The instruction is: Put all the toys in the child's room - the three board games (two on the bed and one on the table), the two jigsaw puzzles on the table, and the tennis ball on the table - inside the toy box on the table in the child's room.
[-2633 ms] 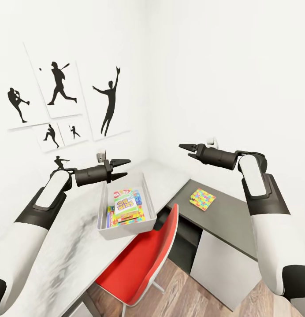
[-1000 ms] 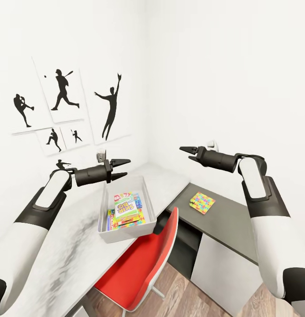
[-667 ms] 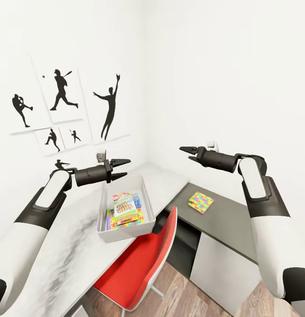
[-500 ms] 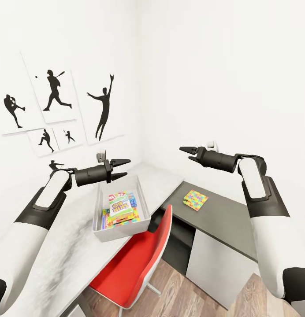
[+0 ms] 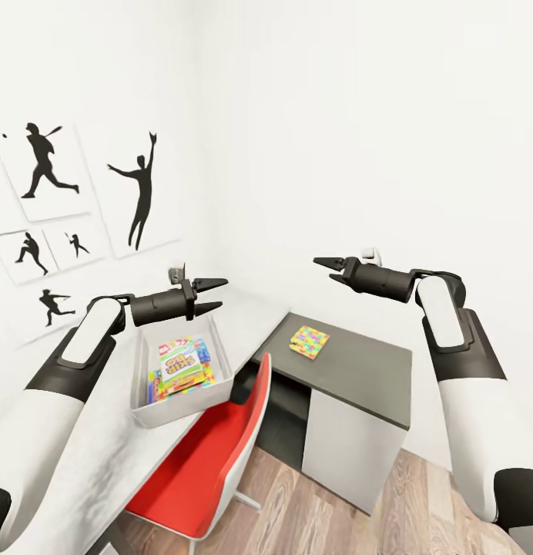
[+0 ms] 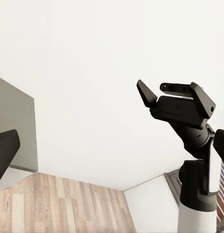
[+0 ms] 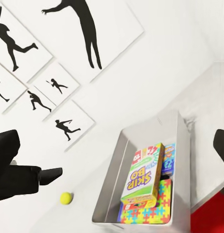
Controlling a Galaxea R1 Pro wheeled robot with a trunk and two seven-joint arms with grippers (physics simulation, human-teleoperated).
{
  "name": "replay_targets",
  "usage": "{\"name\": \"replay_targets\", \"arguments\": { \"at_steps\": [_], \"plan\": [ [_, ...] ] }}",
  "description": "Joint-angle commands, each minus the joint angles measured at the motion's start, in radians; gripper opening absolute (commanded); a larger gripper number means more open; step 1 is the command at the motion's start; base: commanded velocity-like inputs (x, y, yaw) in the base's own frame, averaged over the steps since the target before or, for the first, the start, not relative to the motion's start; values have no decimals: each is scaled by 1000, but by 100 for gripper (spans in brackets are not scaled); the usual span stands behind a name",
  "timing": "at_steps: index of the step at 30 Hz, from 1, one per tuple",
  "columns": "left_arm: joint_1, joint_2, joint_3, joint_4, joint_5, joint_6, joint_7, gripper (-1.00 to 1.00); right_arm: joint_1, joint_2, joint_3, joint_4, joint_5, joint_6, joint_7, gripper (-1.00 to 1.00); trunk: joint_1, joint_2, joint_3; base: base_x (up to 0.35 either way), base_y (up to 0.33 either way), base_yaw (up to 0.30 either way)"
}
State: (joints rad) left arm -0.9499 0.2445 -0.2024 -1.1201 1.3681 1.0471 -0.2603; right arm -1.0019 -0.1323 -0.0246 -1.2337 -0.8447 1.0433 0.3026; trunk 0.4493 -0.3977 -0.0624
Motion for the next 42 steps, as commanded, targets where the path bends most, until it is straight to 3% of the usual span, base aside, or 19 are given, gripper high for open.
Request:
{"name": "replay_targets", "arguments": {
  "at_steps": [1, 42],
  "plan": [
    [-1, 1, -1, 0, -9, 0, -11, 100, -1, 0, -1, 0, 10, 4, 10, 100, 1, -2, -2, -20, 0, -276],
    [-1, 1, -2, 0, -9, 0, -10, 100, -1, -3, -2, 19, 10, 4, 10, 100, 1, -2, 18, -1, 0, -276]
  ]
}}
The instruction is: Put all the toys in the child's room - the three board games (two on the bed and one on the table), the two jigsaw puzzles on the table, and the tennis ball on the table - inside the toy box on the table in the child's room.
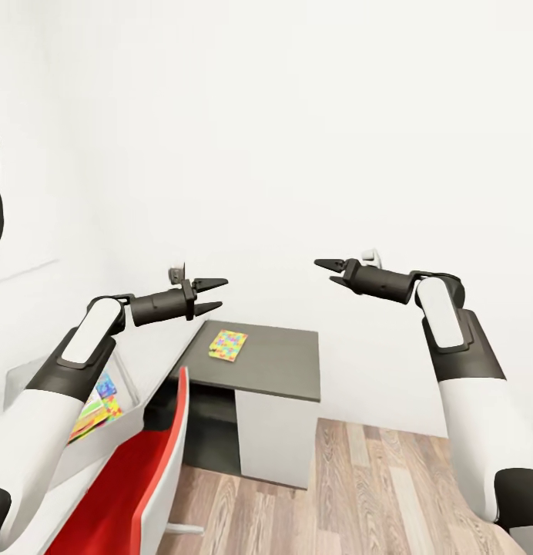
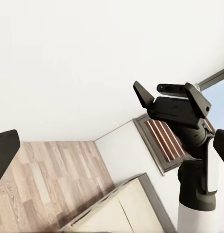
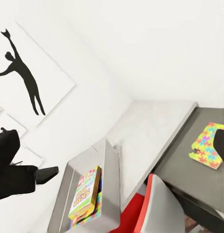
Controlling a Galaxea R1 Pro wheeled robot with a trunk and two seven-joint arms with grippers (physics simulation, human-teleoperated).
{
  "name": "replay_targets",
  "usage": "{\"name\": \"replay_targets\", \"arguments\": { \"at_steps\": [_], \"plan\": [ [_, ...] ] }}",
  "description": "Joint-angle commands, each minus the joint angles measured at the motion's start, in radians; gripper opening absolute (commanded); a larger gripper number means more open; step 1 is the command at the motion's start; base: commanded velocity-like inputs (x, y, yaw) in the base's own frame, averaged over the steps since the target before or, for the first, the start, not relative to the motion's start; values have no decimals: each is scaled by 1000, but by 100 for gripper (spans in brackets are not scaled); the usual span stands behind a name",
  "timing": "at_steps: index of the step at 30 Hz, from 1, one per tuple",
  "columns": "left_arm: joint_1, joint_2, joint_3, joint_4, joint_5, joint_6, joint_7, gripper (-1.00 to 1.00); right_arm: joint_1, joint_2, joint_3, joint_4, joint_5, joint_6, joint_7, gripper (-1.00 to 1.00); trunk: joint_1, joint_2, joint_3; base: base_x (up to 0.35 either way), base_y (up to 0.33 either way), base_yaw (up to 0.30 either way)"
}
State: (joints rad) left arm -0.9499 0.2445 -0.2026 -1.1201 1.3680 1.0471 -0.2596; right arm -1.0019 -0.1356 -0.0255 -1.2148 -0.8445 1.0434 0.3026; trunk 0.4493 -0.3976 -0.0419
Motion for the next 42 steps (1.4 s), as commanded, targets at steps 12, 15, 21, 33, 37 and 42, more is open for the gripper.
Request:
{"name": "replay_targets", "arguments": {
  "at_steps": [12, 15, 21, 33, 37, 42],
  "plan": [
    [-1, 1, -1, 0, -9, 0, -11, 100, 0, -12, -4, 4, 10, 4, 10, 100, 1, -2, 4, 0, 0, -276],
    [-1, 1, -1, 1, -9, 0, -11, 100, 0, -13, -4, 9, 10, 4, 11, 100, 1, -2, 5, 0, 0, -276],
    [-1, 1, -1, 2, -9, 0, -11, 100, 0, -13, -7, 29, 11, 4, 11, 100, 1, -2, 8, 0, 0, -277],
    [-1, 2, 1, 4, -9, 0, -10, 100, 9, -17, -22, 96, 15, 4, 9, 100, 1, -2, 15, 0, 0, -276],
    [-1, 2, 1, 5, -9, 0, -10, 100, 12, -23, -29, 142, 19, 4, 8, 100, 1, -2, 18, 0, 0, -276],
    [0, 2, 2, 5, -9, 0, -10, 100, 13, -34, -31, 200, 24, 0, -19, 100, 1, -2, 21, 0, 0, -262]
  ]
}}
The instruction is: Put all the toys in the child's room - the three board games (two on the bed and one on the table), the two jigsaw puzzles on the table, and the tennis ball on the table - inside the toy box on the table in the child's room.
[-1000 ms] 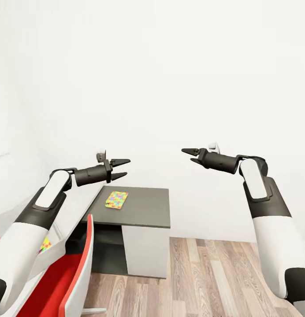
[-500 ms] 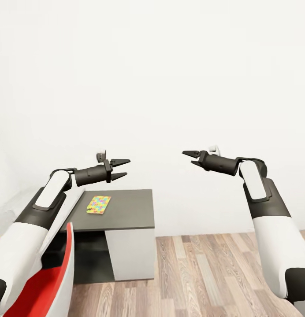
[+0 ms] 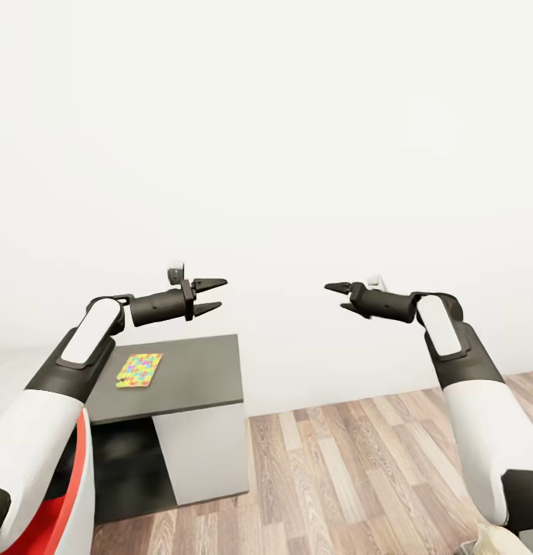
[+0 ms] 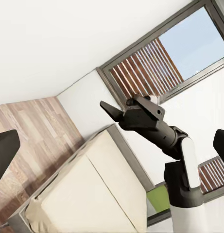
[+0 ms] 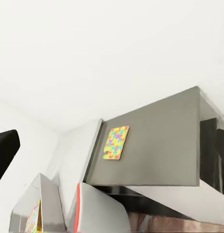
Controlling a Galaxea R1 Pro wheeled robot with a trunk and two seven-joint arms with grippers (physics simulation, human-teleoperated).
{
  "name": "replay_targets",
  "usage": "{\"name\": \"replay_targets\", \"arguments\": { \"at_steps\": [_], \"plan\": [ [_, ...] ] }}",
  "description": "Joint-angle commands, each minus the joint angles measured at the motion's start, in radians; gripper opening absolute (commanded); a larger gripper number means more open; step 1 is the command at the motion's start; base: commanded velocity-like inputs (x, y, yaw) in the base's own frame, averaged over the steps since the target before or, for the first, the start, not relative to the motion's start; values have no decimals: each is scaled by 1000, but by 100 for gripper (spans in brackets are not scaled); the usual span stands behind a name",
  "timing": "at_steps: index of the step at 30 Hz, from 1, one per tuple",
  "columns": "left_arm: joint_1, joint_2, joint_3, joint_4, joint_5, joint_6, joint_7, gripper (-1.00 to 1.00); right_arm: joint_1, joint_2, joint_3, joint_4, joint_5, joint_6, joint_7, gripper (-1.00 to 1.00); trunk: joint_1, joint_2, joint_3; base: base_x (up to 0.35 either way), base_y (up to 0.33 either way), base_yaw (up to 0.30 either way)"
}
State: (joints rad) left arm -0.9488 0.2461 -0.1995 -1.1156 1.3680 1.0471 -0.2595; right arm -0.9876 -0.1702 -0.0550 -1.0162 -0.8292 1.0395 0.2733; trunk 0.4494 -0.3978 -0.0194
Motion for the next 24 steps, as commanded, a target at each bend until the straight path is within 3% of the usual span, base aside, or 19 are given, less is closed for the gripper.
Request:
{"name": "replay_targets", "arguments": {
  "at_steps": [1, 9, 16, 18, 22, 24],
  "plan": [
    [-1, 1, -1, 0, -9, 0, -10, 100, -1, 0, -2, 11, 9, 4, 1, 100, 1, -2, -2, 0, 0, -191],
    [-1, 1, 0, 1, -11, 0, -11, 100, 6, -3, 5, 65, 13, -34, -168, 100, 1, -2, -1, 0, 0, -47],
    [-1, 1, 0, 3, -13, 0, -10, 100, 54, 4, 12, 95, 28, -46, -330, 100, 1, -2, -1, 0, 0, -3],
    [-1, 1, 0, 4, -13, 0, -10, 100, 61, 7, 16, 125, 60, -60, -369, 100, 1, -2, -1, 0, 0, 0],
    [-1, 1, 0, 7, -16, 0, -9, 100, 67, 13, 20, 285, 207, -177, -422, 100, 1, -2, -1, 0, 0, 0],
    [-1, 1, 0, 7, -17, 0, -9, 100, 67, 14, 21, 333, 243, -210, -426, 100, 1, -2, -1, 0, 0, 0]
  ]
}}
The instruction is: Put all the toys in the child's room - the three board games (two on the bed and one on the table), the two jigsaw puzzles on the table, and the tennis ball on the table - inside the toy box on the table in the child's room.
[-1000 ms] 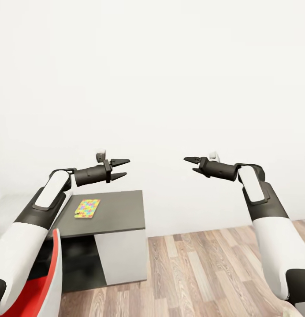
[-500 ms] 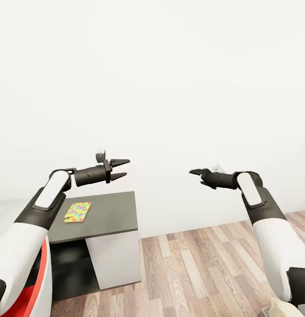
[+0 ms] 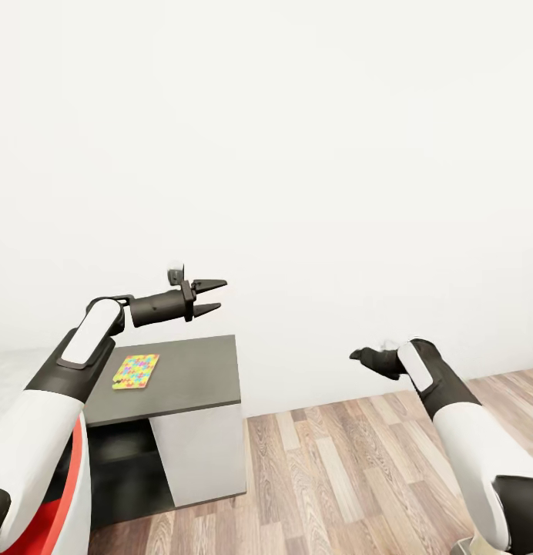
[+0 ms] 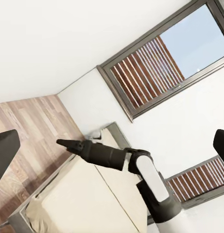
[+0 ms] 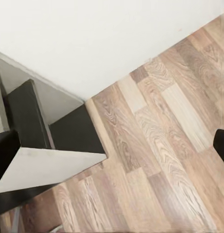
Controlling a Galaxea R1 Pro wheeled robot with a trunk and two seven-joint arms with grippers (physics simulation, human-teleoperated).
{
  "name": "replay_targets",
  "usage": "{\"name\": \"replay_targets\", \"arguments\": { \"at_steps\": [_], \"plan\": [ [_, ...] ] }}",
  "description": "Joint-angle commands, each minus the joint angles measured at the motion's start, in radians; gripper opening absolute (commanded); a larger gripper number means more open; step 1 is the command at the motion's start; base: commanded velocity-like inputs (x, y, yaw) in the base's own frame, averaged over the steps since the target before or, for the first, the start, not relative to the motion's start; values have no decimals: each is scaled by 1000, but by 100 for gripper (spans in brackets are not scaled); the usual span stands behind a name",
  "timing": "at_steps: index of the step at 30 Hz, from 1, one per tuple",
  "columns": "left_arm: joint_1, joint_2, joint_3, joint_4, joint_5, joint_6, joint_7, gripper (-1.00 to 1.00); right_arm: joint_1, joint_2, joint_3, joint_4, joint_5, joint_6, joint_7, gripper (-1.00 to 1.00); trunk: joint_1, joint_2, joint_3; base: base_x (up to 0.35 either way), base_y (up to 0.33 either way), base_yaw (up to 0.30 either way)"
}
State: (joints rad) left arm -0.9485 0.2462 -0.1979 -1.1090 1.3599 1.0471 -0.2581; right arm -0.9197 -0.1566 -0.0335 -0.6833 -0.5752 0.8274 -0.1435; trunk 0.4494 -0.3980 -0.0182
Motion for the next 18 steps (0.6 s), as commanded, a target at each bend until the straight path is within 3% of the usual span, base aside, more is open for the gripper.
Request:
{"name": "replay_targets", "arguments": {
  "at_steps": [1, 7, 13, 18],
  "plan": [
    [-1, 1, -2, 1, -9, 0, -10, 100, -1, 1, -1, 47, 21, -29, -12, 100, 1, -2, -2, 0, 0, 0],
    [-1, 1, -2, 5, -13, 0, -10, 100, 1, 1, -1, 235, 109, -145, -16, 100, 1, -2, -2, 0, 0, 0],
    [-1, 9, -10, 6, -16, -1, -2, 100, 38, -1, -3, 300, 125, -191, -16, 100, 1, -2, -2, 0, 0, 0],
    [-1, 11, -13, 7, -19, -4, 3, 100, 82, -1, -1, 313, 129, -297, -13, 100, 1, -2, -2, 0, 0, 0]
  ]
}}
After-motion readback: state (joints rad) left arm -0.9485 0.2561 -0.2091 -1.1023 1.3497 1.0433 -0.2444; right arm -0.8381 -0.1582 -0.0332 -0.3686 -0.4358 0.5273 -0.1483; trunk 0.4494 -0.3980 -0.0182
